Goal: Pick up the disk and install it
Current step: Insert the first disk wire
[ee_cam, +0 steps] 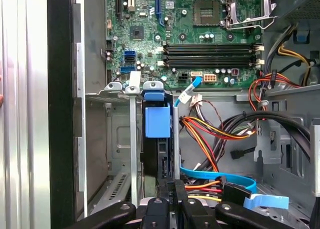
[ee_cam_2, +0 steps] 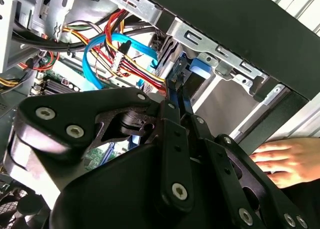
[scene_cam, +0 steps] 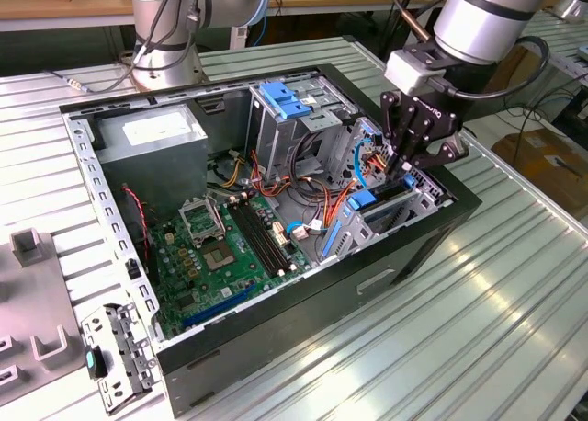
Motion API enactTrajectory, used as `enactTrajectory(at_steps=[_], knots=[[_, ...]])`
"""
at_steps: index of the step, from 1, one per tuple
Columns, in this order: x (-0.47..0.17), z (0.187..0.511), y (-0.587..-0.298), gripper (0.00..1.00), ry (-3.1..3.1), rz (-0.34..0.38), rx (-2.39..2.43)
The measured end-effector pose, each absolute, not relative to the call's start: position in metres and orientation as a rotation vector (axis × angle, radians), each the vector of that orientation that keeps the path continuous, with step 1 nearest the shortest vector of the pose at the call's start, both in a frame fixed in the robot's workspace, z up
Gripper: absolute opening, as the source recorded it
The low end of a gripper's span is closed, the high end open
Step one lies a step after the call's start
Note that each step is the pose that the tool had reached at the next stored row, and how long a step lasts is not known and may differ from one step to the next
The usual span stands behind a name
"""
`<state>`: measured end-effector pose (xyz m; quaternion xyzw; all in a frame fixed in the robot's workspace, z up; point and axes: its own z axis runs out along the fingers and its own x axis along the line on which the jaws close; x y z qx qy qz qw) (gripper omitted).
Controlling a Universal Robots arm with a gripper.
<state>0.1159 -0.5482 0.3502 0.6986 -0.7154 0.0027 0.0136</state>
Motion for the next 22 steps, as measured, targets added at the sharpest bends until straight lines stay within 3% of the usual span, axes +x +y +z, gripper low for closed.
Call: enactTrajectory(at_steps=[22], knots=[[0.1158, 0.3492, -0.5502, 0.16, -2.221, 0.009, 2.183]])
